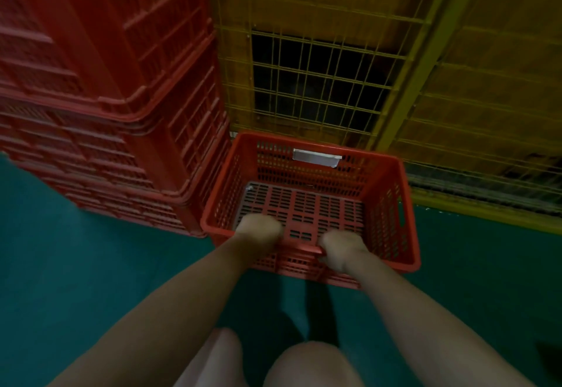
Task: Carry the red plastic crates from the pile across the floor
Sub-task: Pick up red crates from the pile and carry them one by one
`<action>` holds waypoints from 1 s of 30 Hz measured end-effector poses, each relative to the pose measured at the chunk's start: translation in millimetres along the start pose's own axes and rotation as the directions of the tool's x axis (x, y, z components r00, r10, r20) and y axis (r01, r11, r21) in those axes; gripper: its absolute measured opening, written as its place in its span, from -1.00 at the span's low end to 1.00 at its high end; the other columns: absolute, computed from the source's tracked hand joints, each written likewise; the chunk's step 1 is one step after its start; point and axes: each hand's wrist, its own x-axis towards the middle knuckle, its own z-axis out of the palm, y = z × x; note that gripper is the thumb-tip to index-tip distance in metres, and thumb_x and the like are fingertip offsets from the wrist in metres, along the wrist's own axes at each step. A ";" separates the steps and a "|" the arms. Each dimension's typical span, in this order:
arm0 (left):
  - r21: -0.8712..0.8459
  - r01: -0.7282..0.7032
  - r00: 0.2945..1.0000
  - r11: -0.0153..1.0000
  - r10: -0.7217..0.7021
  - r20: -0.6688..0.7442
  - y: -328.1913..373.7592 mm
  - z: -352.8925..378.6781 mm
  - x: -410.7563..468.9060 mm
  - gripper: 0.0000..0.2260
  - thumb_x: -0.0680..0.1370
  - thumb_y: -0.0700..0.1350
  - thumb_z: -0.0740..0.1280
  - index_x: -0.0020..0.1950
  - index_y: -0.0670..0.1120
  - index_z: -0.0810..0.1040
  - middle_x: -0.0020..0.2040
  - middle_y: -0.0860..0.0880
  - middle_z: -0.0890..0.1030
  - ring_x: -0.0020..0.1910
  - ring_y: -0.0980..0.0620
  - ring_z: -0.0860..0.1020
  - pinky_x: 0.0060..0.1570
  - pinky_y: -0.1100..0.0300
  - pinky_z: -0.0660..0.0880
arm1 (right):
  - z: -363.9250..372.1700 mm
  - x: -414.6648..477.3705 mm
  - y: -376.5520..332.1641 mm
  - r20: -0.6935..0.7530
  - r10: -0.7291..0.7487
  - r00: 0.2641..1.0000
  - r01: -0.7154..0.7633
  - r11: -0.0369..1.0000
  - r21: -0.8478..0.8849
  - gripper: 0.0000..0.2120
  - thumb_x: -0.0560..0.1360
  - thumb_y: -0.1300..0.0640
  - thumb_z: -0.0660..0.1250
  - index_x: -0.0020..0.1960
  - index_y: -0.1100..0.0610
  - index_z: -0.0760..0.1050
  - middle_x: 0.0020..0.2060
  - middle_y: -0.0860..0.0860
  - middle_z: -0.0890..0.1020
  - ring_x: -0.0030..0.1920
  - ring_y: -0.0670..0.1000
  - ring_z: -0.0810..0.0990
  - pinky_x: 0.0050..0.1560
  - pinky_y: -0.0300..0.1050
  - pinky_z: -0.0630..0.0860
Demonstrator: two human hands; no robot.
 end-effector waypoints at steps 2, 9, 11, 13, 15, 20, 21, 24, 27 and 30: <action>0.006 0.019 1.000 1.000 -0.019 0.004 -2.9 0.5 2.6 -0.80 0.58 -0.07 0.27 0.09 -0.11 0.61 0.08 -0.10 0.62 0.09 -0.13 0.58 0.09 0.06 0.50 | 0.5 6.6 -1.8 -0.012 -0.016 1.000 0.016 1.000 -0.016 -0.72 0.55 0.01 0.28 0.19 0.11 0.55 0.19 0.12 0.60 0.21 0.15 0.56 0.14 -0.08 0.49; -0.021 0.125 0.991 0.992 -0.124 0.048 -16.3 -9.7 13.9 -0.86 0.55 -0.13 0.29 0.02 -0.10 0.62 0.04 -0.09 0.64 0.05 -0.12 0.60 0.02 0.07 0.51 | -9.6 27.8 -5.5 -0.073 -0.052 0.996 0.047 0.997 -0.059 -0.78 0.57 0.07 0.24 0.12 0.12 0.57 0.12 0.09 0.62 0.15 0.13 0.58 0.05 -0.09 0.50; -0.015 0.139 0.990 0.990 -0.138 0.028 -20.5 -10.4 16.8 -0.85 0.53 -0.12 0.31 0.04 -0.10 0.61 0.05 -0.09 0.64 0.07 -0.13 0.59 0.02 0.08 0.50 | -11.0 33.6 -5.4 -0.074 -0.058 0.996 0.053 0.996 -0.066 -0.80 0.56 0.10 0.24 0.11 0.12 0.57 0.11 0.09 0.62 0.14 0.14 0.58 0.03 -0.09 0.50; -0.012 0.157 0.987 0.988 -0.156 0.032 -25.6 -12.0 20.3 -0.84 0.52 -0.12 0.33 0.06 -0.09 0.62 0.05 -0.09 0.64 0.08 -0.13 0.59 0.03 0.08 0.51 | -12.0 39.4 -6.2 -0.070 -0.073 0.995 0.068 0.995 -0.072 -0.81 0.56 0.11 0.24 0.11 0.12 0.56 0.11 0.09 0.61 0.14 0.14 0.58 0.01 -0.10 0.49; -0.021 0.169 0.985 0.985 -0.168 0.039 -31.3 -12.6 23.4 -0.83 0.51 -0.12 0.34 0.08 -0.09 0.62 0.06 -0.08 0.64 0.09 -0.12 0.59 0.03 0.08 0.51 | -12.2 44.1 -8.5 -0.076 -0.083 0.994 0.078 0.995 -0.068 -0.80 0.55 0.12 0.24 0.12 0.11 0.56 0.11 0.09 0.61 0.14 0.14 0.58 0.04 -0.09 0.50; -0.056 0.182 0.982 0.982 -0.178 0.066 -35.7 -13.4 26.3 -0.79 0.52 -0.07 0.36 0.13 -0.06 0.61 0.11 -0.07 0.62 0.12 -0.10 0.57 0.09 0.08 0.50 | -11.1 49.2 -7.8 -0.071 -0.099 0.993 0.095 0.994 -0.048 -0.80 0.54 0.12 0.25 0.11 0.08 0.57 0.12 0.08 0.62 0.14 0.13 0.59 0.08 -0.08 0.52; -0.065 0.187 0.981 0.980 -0.182 0.071 -35.7 -13.0 26.8 -0.79 0.52 -0.06 0.36 0.13 -0.05 0.61 0.11 -0.06 0.62 0.12 -0.09 0.57 0.08 0.09 0.50 | -11.5 48.8 -7.3 -0.063 -0.096 0.993 0.094 0.995 -0.043 -0.79 0.55 0.10 0.25 0.13 0.08 0.57 0.13 0.08 0.62 0.14 0.13 0.59 0.08 -0.08 0.52; -0.096 0.202 0.977 0.975 -0.194 0.090 -30.7 -14.8 21.7 -0.79 0.52 0.00 0.36 0.12 -0.01 0.61 0.10 -0.03 0.61 0.10 -0.05 0.57 0.04 0.15 0.47 | -14.8 42.9 -6.8 -0.003 -0.084 0.996 0.084 0.996 0.010 -0.69 0.55 -0.06 0.28 0.21 0.08 0.53 0.16 0.08 0.60 0.19 0.12 0.56 0.11 -0.08 0.50; -0.111 0.121 0.987 0.986 -0.107 0.120 -24.8 -24.8 5.0 -0.78 0.53 0.00 0.36 0.16 0.01 0.58 0.19 -0.05 0.59 0.09 -0.03 0.58 0.10 0.16 0.51 | -32.6 19.1 -2.9 0.045 -0.091 0.995 0.083 0.985 0.154 -0.56 0.46 -0.14 0.36 0.30 -0.04 0.49 0.19 0.03 0.59 0.20 0.08 0.55 0.12 -0.14 0.47; -0.148 0.129 0.986 0.981 -0.112 0.120 -15.1 -60.2 -24.7 -0.68 0.51 0.03 0.36 0.26 0.08 0.52 0.25 -0.03 0.56 0.19 -0.05 0.55 0.17 0.02 0.53 | -72.6 -28.0 3.3 0.018 -0.084 0.996 0.074 0.943 0.326 -0.50 0.43 -0.08 0.40 0.35 -0.13 0.44 0.23 0.00 0.59 0.22 0.07 0.54 0.14 -0.14 0.49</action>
